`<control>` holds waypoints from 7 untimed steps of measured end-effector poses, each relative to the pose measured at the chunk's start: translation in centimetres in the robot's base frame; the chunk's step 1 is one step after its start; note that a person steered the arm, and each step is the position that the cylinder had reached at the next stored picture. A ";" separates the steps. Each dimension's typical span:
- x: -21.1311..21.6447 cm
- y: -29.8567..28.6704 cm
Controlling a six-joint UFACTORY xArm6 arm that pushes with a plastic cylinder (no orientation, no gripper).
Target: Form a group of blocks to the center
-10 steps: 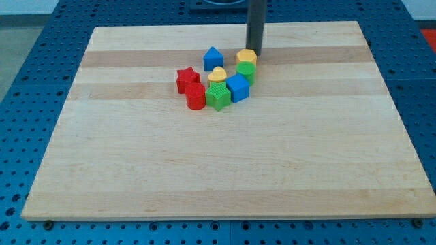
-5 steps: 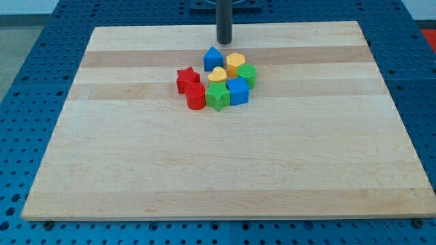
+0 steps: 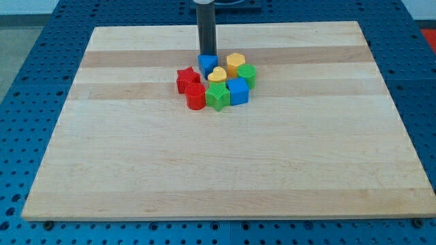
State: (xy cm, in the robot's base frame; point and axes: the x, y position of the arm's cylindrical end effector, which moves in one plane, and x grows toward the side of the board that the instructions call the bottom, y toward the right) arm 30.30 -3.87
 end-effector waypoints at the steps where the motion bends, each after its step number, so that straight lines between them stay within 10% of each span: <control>1: 0.6 -0.4; 3: 1.0 -10.3; 7: 7.3 -8.2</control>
State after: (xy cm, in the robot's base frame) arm 37.59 -12.07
